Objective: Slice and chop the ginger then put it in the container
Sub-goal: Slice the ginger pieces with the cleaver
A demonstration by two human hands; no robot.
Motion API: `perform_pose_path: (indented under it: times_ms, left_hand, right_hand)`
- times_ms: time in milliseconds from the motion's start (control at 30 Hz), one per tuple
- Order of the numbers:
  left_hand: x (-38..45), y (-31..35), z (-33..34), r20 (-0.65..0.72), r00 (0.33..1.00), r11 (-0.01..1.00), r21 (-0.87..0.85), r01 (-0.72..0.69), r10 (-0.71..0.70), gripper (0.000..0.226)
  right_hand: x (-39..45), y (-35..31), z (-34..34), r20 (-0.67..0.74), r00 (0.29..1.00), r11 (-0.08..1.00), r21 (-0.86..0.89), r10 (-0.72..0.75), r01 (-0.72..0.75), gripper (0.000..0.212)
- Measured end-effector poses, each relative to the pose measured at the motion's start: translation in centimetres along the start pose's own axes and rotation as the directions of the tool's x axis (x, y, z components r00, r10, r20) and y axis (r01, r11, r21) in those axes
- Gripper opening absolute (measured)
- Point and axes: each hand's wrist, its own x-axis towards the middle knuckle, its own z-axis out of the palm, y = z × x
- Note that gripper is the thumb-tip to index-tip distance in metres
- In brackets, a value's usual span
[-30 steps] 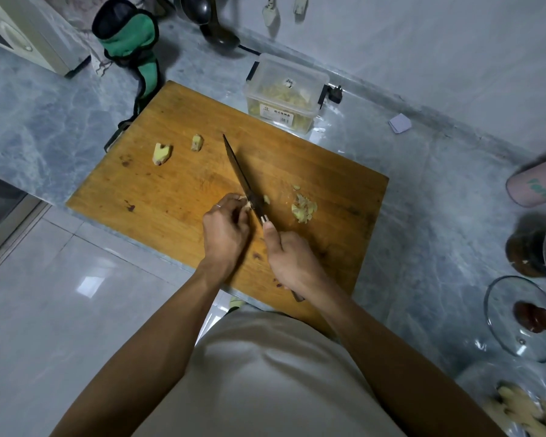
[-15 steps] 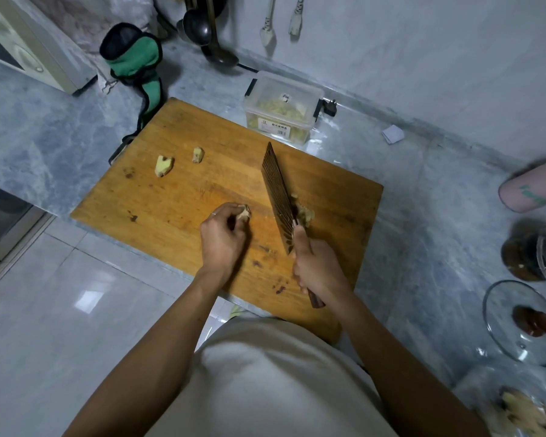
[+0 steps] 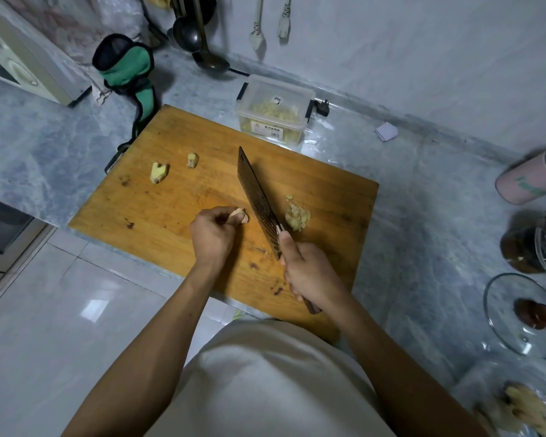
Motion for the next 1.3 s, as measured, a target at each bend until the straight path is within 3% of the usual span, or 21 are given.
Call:
perform_pose_path:
  times_ms: [233,533,833,1000,1300]
  left_hand:
    - [-0.7,-0.1,1.4,-0.054,0.993,0.991,0.087,-0.104,0.109,0.019]
    - [-0.7,-0.1,1.7,-0.085,0.994,0.996,0.063,-0.068,0.073,0.019]
    - [-0.4,-0.2,1.8,-0.119,0.986,0.992,0.049,-0.112,0.117,0.016]
    - [-0.5,-0.5,1.7,-0.118,0.979,0.986,0.054,-0.159,0.165,0.015]
    - [-0.6,-0.7,1.7,-0.116,0.979,0.986,0.013,-0.165,0.165,0.017]
  right_hand:
    - [-0.3,-0.4,-0.2,0.044,0.998,0.996,-0.077,-0.033,0.036,0.060]
    - [-0.2,-0.7,-0.5,0.082,0.996,0.993,-0.117,-0.018,0.028,0.060]
    - [-0.1,-0.8,0.1,0.086,0.996,0.996,-0.077,-0.037,0.044,0.061]
    - [0.5,-1.0,0.8,0.066,0.995,0.987,-0.138,-0.070,0.079,0.065]
    - [1.5,-1.4,1.6,0.064,0.998,0.989,-0.142,-0.018,0.027,0.063]
